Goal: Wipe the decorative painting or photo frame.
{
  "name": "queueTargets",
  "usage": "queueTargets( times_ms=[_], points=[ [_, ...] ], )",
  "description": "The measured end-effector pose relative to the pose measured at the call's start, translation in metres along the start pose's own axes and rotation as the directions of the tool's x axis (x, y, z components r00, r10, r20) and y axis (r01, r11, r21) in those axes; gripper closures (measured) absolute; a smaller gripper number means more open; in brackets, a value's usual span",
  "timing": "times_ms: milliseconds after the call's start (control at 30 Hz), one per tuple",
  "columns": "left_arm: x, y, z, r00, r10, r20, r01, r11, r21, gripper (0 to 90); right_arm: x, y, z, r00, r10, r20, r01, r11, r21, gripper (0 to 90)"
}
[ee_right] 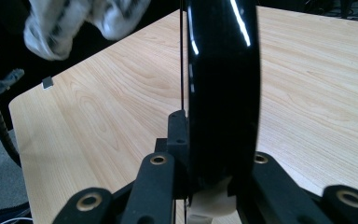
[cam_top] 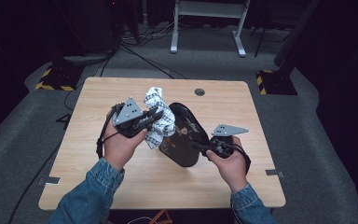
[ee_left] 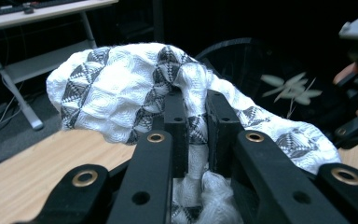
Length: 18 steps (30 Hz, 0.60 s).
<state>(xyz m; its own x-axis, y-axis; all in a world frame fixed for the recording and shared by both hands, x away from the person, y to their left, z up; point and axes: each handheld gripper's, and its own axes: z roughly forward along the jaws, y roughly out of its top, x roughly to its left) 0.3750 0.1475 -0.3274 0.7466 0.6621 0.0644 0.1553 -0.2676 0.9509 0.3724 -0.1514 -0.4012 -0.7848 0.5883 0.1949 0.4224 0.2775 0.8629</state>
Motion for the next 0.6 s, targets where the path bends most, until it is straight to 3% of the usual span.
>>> queueTargets(
  times_ms=[333, 600],
  points=[
    [-0.011, 0.037, 0.008, 0.9985, 0.036, 0.041, -0.034, 0.9991, -0.027, 81.1, 0.001, -0.001, -0.001, 1.0, 0.0, 0.003, 0.0, 1.0, -0.002, 80.8],
    [-0.022, 0.051, 0.02, 0.9963, 0.055, 0.066, -0.053, 0.9981, -0.031, 80.9, 0.002, -0.001, -0.001, 1.0, -0.004, 0.004, 0.004, 1.0, -0.001, 80.8]
  ],
)
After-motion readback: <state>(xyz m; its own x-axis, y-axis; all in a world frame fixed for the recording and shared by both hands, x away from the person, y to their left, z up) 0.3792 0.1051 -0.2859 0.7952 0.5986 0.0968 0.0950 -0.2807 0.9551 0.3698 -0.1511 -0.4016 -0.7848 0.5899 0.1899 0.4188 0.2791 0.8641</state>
